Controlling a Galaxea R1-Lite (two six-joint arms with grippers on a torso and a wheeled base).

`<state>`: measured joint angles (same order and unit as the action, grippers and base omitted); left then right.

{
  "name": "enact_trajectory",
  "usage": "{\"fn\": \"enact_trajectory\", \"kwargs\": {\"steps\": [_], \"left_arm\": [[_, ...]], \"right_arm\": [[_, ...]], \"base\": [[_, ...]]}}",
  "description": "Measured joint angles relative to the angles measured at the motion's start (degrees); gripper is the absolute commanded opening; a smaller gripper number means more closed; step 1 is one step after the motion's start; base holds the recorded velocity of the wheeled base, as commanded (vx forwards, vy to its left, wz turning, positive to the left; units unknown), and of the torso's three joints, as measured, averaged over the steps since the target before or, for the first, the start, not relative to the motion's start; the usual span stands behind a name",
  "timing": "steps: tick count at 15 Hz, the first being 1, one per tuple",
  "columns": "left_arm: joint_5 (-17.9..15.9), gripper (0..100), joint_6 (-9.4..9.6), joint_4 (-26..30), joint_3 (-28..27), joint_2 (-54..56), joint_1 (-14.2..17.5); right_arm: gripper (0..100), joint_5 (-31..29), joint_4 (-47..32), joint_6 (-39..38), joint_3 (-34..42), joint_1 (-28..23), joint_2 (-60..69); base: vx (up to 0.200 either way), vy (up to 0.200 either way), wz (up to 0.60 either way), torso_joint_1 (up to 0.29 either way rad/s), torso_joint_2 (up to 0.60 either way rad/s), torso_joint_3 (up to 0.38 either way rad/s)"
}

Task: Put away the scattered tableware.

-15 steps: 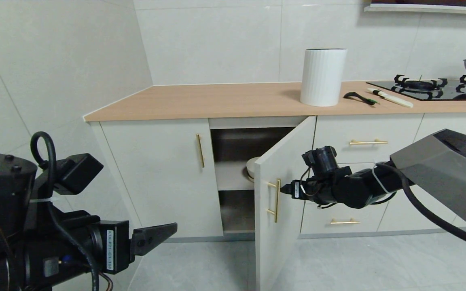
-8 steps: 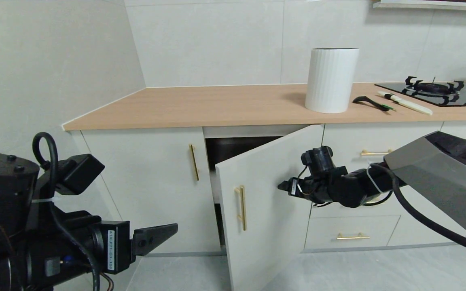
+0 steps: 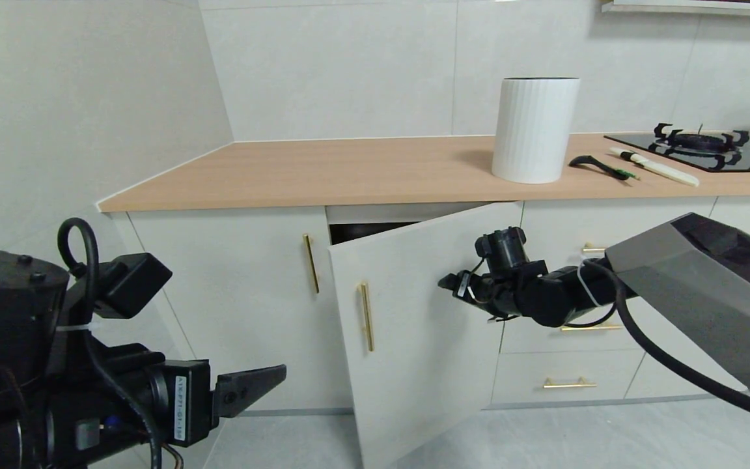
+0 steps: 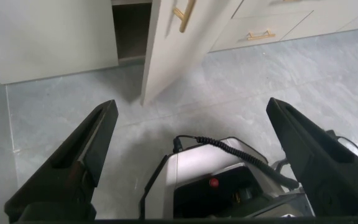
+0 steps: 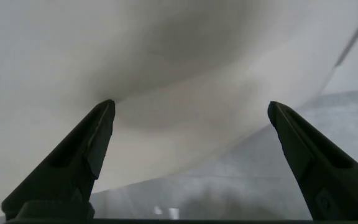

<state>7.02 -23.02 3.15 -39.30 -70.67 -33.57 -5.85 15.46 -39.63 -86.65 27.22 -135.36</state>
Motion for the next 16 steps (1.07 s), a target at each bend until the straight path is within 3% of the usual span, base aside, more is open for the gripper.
{"fn": "enact_trajectory", "kwargs": {"steps": [8,16], "left_arm": [[0.0,100,0.02,0.0,0.0,-0.3,0.0],[0.0,100,0.02,0.0,0.1,-0.7,0.0]], "right_arm": [[100,-6.1,-0.3,-7.9,-12.0,-1.3,-5.5],[100,-9.2,-1.1,-8.2,-18.7,-4.0,-10.1]], "base": [[0.000,0.000,0.00,0.000,0.00,0.000],[0.000,0.000,0.00,0.000,0.00,0.000]]}}
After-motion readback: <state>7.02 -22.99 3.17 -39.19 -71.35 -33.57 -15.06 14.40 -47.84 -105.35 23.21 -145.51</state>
